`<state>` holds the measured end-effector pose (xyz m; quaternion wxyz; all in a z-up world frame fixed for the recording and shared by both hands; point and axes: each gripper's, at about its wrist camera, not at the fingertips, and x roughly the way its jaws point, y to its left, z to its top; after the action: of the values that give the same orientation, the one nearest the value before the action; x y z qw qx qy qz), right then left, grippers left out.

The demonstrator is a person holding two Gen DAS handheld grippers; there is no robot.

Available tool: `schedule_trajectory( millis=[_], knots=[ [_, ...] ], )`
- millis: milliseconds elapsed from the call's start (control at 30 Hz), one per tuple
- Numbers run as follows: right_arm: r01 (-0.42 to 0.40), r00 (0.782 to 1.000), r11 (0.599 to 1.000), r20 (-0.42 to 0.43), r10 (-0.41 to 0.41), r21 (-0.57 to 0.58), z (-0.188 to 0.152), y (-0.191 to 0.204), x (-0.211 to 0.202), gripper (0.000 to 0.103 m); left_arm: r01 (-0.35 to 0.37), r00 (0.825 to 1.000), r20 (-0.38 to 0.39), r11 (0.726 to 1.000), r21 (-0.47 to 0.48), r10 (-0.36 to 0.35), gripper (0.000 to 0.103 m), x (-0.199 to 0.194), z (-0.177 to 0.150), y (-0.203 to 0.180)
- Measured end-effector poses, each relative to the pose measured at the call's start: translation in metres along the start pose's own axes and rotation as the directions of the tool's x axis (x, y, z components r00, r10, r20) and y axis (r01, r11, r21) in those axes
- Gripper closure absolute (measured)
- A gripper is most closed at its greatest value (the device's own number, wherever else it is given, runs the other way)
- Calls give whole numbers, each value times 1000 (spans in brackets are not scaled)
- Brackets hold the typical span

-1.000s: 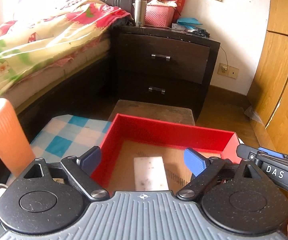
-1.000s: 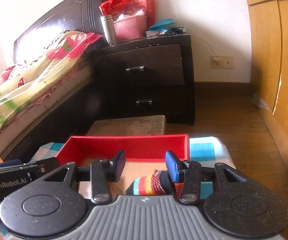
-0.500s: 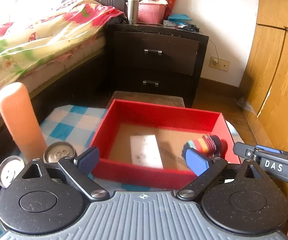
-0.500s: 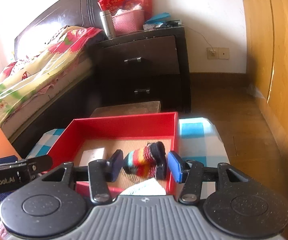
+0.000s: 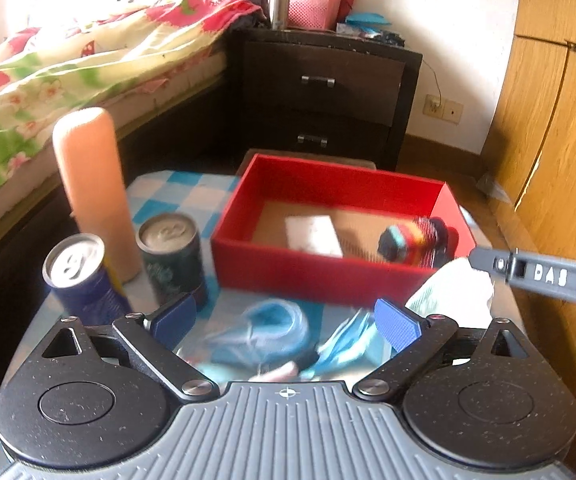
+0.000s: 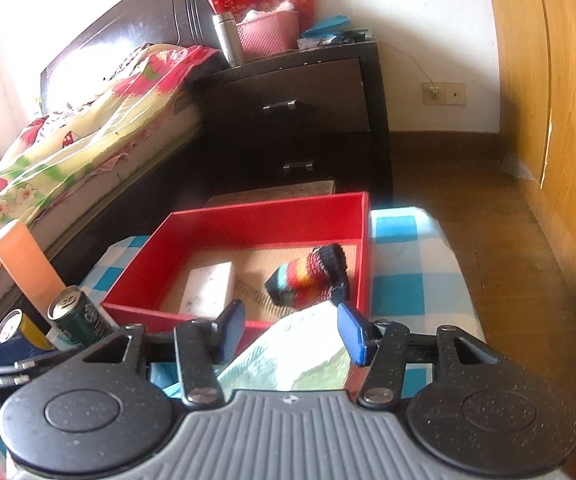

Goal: Organize soft objects
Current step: 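Grasp the purple towel with the left tool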

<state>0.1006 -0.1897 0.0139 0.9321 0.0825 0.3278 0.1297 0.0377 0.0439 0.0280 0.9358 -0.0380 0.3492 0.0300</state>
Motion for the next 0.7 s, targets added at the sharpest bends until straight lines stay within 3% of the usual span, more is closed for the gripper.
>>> schedule_trajectory(
  millis=[433,700],
  knots=[
    [-59,998,998,-30,59,7,-12,11,-8,69,-26,998,-63,999,-42,24,7,-33,-39,52],
    [-73,997,997,-33,73,-4,-15,18,-10,68,-51,991,-119,996,78,60,5,-30,-67,51]
  ],
)
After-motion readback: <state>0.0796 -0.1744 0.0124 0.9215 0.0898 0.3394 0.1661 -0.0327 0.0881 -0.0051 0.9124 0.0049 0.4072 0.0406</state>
